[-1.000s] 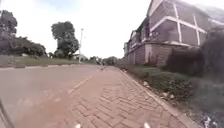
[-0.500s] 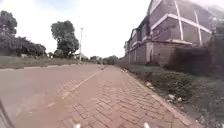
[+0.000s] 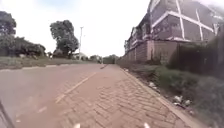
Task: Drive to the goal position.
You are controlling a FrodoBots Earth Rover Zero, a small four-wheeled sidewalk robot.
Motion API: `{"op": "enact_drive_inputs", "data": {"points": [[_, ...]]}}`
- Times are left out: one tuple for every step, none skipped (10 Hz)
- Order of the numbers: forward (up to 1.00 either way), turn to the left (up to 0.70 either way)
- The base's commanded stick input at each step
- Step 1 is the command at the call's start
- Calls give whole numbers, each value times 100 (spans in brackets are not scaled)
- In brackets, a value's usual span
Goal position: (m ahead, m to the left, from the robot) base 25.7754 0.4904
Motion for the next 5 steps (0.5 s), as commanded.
{"op": "enact_drive_inputs", "data": {"points": [[50,0],[50,0],[50,0],[50,0],[50,0]]}}
